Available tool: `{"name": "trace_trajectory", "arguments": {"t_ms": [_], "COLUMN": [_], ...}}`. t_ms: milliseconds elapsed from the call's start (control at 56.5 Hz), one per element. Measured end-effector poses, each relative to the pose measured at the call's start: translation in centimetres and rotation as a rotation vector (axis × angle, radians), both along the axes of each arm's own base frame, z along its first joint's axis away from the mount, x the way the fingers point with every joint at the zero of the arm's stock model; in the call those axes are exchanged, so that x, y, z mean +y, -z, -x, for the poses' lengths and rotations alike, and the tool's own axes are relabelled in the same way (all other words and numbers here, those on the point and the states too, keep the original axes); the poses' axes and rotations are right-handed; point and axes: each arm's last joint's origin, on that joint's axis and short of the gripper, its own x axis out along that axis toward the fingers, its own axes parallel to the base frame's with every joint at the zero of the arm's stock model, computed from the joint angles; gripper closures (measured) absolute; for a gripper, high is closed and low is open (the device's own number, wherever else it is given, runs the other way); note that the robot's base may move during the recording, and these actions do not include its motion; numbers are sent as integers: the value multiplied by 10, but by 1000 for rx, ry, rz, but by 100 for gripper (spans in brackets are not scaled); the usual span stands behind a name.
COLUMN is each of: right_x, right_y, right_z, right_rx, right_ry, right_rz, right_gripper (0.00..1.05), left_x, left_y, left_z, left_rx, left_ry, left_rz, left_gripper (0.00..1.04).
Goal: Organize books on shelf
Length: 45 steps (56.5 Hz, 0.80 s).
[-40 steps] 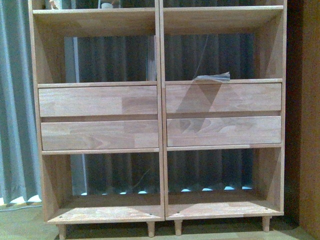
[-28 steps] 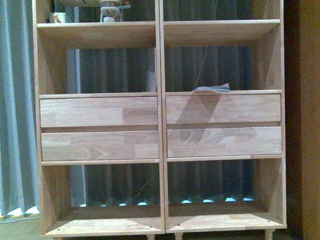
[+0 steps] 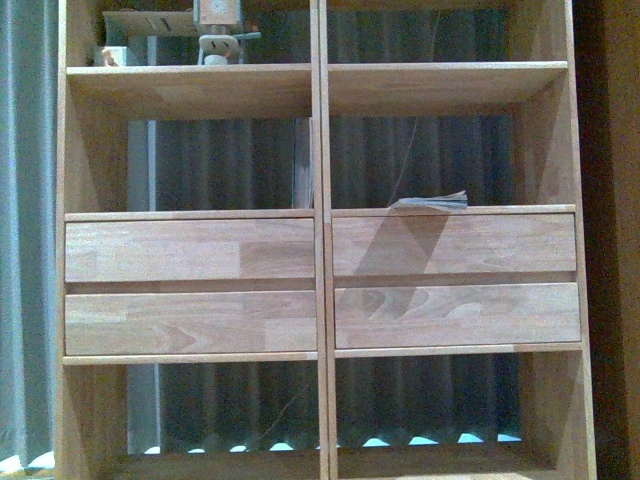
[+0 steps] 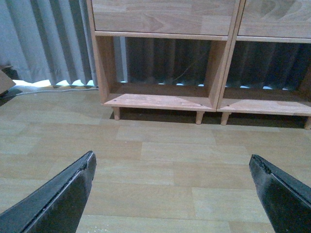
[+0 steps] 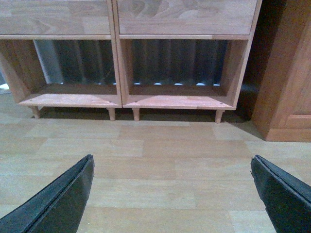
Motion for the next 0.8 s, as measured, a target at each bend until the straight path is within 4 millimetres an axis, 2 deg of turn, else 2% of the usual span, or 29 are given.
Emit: {"name": "trace_trajectory", "arguments": {"t_ms": [797], "right_x": [0], "right_y": [0], "right_z": [0], "right_rx": [0], "right_ry": [0], "right_rz": [0], "right_gripper": [7], "left_x": [0], "left_y": [0], "left_z": [0], "left_rx": [0], "left_ry": [0], "left_rz": [0], "left_gripper": [7]}}
